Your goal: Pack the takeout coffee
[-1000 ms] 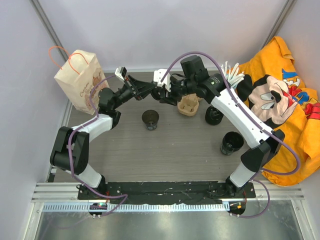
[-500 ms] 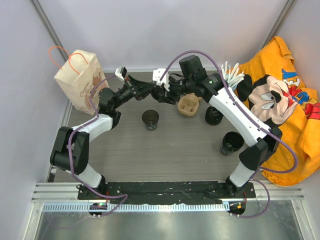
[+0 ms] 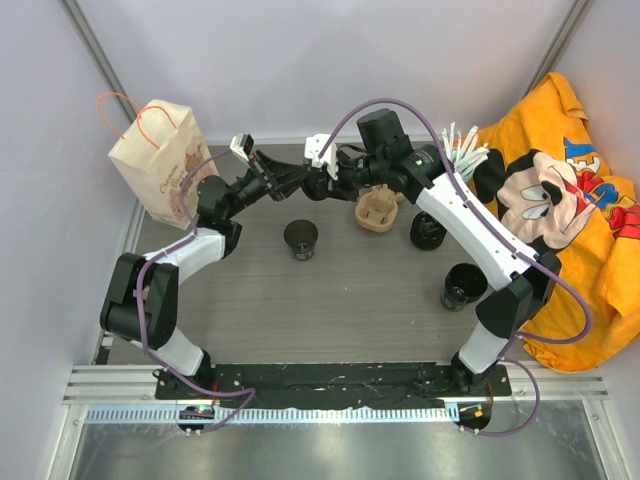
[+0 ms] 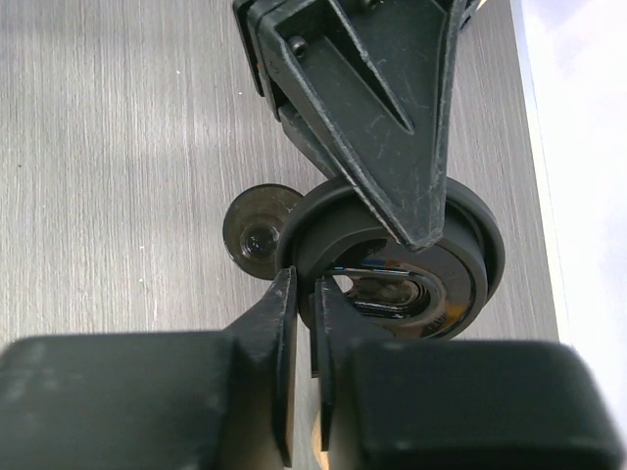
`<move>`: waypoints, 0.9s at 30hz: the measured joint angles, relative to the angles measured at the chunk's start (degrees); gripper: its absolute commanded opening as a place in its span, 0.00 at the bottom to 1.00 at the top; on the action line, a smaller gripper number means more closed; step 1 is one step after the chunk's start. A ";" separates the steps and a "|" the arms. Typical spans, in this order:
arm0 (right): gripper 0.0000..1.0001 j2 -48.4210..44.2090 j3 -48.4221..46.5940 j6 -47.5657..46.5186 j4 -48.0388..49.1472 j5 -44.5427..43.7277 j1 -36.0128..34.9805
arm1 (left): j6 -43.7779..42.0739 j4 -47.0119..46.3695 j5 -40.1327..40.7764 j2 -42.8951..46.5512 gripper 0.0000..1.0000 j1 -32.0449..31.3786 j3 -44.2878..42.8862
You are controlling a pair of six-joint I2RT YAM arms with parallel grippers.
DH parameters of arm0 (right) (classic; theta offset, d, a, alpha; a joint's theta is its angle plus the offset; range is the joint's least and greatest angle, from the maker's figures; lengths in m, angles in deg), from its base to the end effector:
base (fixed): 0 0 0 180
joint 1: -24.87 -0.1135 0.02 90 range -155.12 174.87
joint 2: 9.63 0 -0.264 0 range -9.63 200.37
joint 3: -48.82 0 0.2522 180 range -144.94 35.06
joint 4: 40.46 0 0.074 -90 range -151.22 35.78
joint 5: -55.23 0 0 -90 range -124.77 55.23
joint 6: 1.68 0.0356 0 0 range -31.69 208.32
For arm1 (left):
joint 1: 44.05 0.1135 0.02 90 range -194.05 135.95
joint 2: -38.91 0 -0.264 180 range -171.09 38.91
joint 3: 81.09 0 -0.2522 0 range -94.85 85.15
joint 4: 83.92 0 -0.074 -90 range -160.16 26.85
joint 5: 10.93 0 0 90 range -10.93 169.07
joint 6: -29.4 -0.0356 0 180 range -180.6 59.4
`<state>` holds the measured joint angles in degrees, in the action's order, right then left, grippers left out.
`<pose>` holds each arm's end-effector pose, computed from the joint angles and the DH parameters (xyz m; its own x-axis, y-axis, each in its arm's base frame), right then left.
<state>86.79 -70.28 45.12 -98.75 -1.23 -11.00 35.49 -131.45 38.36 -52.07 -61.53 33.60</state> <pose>0.2855 0.2307 0.4127 0.2395 -0.5309 -0.8129 -0.9444 0.0669 -0.3220 0.3226 -0.1259 0.3058 -0.8382 -0.5263 -0.1430 0.2677 -0.1686 -0.9486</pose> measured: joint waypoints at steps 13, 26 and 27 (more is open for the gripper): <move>0.01 0.31 -0.33 0.81 0.11 -0.87 -0.02 | 0.74 -0.35 0.42 0.00 0.64 0.04 0.00; 0.01 0.48 -2.69 0.96 -1.92 -3.67 -0.96 | -3.10 -1.36 -0.85 0.33 1.00 4.61 0.00; 0.01 0.48 -3.13 0.83 -2.27 -4.07 -1.11 | -4.63 -1.09 -1.62 0.59 1.00 5.40 0.00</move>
<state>87.27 -73.41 45.95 -101.03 -5.30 -12.12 30.86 -132.55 36.74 -51.48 -56.13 33.60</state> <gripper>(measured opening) 0.042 0.996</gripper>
